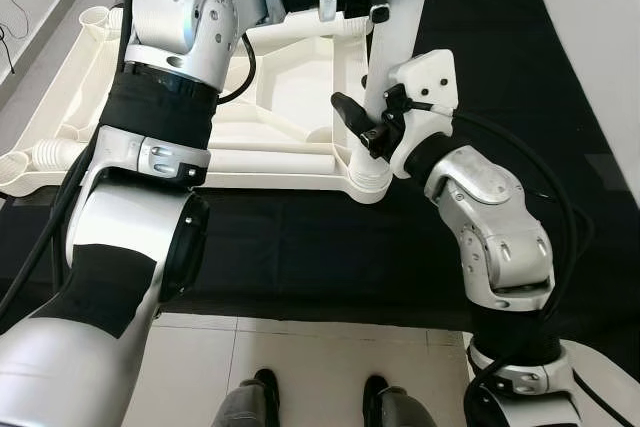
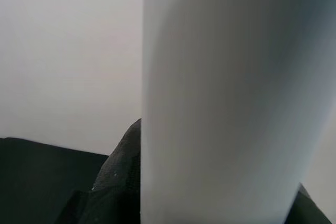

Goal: Building children table

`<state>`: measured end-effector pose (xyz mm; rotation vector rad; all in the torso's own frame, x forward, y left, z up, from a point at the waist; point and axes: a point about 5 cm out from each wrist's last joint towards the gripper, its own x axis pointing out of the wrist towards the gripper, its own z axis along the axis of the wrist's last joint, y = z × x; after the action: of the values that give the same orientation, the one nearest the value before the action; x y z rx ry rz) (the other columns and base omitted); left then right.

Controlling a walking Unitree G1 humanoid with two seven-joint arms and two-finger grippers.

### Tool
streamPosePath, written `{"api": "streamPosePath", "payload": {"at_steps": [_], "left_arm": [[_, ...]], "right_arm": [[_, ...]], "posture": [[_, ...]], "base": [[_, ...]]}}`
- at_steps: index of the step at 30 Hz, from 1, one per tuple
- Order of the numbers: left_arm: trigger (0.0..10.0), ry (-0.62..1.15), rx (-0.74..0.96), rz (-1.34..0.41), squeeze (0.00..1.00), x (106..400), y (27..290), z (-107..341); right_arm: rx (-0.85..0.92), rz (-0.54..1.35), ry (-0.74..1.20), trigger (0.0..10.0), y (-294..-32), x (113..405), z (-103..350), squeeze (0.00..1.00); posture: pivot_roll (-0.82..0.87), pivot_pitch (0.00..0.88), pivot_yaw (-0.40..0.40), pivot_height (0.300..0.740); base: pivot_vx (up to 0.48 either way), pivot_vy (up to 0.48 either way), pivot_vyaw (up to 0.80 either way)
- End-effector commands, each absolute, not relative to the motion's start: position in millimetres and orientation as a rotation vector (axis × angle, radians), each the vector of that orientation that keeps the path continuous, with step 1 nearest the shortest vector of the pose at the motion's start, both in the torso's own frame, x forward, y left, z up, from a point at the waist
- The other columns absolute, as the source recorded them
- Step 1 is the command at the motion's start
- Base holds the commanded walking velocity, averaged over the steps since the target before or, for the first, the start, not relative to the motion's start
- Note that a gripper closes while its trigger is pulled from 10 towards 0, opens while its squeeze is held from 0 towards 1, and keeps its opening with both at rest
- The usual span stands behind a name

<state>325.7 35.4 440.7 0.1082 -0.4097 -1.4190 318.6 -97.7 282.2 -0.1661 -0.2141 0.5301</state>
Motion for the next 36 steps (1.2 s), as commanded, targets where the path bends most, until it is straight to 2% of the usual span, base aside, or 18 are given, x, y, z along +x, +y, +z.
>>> {"api": "streamPosePath", "payload": {"at_steps": [1, 2, 3, 5, 6, 7, 10, 17, 18, 19, 24, 29, 30, 31, 36], "left_arm": [[0.0, -0.366, 0.092, -1.473, 0.00, 323, 21, 436], [0.0, -0.365, 0.092, -1.475, 0.00, 323, 20, 436], [0.0, -0.365, 0.092, -1.478, 0.00, 322, 20, 436], [0.0, -0.365, 0.093, -1.481, 0.00, 322, 20, 437], [0.0, -0.366, 0.094, -1.483, 0.00, 322, 20, 437], [0.0, -0.366, 0.095, -1.485, 0.00, 321, 19, 437], [0.0, -0.367, 0.094, -1.491, 0.00, 321, 18, 437], [0.0, -0.365, 0.095, -1.505, 0.00, 319, 15, 437], [0.0, -0.365, 0.095, -1.506, 0.00, 319, 14, 437], [0.0, -0.364, 0.094, -1.508, 0.00, 319, 13, 437], [0.0, -0.362, 0.092, -1.514, 0.00, 317, 11, 437], [0.0, -0.359, 0.091, -1.518, 0.00, 317, 9, 437], [0.0, -0.357, 0.089, -1.521, 0.00, 316, 9, 437], [0.0, -0.356, 0.089, -1.523, 0.00, 315, 8, 437], [0.0, -0.352, 0.087, -1.528, 0.00, 313, 6, 436]], "right_arm": [[-0.160, 0.579, 0.039, 0.0, -86, 323, 239, 0.00], [-0.161, 0.574, 0.038, 0.0, -86, 323, 240, 0.00], [-0.164, 0.566, 0.032, 10.0, -88, 323, 242, 0.00], [-0.163, 0.566, 0.021, 10.0, -89, 324, 245, 0.00], [-0.164, 0.573, 0.012, 10.0, -90, 323, 247, 0.48], [-0.158, 0.583, 0.004, 10.0, -92, 324, 250, 1.00], [-0.155, 0.611, -0.028, 10.0, -97, 328, 258, 1.00], [-0.289, 0.900, -0.121, 10.0, -112, 337, 277, 1.00], [-0.323, 0.947, -0.136, 10.0, -116, 340, 281, 0.95], [-0.352, 0.999, -0.154, 10.0, -119, 344, 286, 0.00], [-0.298, 1.098, -0.207, 10.0, -116, 361, 307, 0.00], [-0.257, 1.219, -0.216, 10.0, -109, 359, 308, 0.00], [-0.245, 1.279, -0.214, 8.5, -108, 359, 308, 0.00], [-0.235, 1.328, -0.211, 0.0, -106, 359, 308, 0.00], [-0.223, 1.479, -0.202, 0.0, -103, 357, 308, 0.00]], "posture": [[0.02, 0.295, 0.031, 0.740], [0.02, 0.294, 0.031, 0.740], [0.02, 0.291, 0.032, 0.740], [0.02, 0.291, 0.032, 0.740], [0.02, 0.291, 0.032, 0.740], [0.02, 0.287, 0.033, 0.740], [0.03, 0.285, 0.035, 0.740], [0.04, 0.284, 0.036, 0.740], [0.04, 0.284, 0.036, 0.740], [0.04, 0.284, 0.036, 0.740], [0.06, 0.289, 0.031, 0.740], [0.07, 0.292, 0.031, 0.740], [0.07, 0.297, 0.032, 0.740], [0.07, 0.297, 0.032, 0.740], [0.08, 0.300, 0.035, 0.740]], "base": [[0.000, 0.000, 0.00], [0.000, 0.000, 0.00], [0.000, 0.000, 0.00], [0.000, 0.000, 0.00], [0.000, 0.000, 0.00], [0.000, 0.000, 0.00], [0.000, 0.000, 0.00], [0.000, 0.000, 0.00], [0.000, 0.000, 0.00], [0.000, 0.000, 0.00], [0.000, 0.000, 0.00], [0.000, 0.000, 0.00], [0.000, 0.000, 0.00], [0.000, 0.000, 0.00], [0.000, 0.000, 0.00]]}}
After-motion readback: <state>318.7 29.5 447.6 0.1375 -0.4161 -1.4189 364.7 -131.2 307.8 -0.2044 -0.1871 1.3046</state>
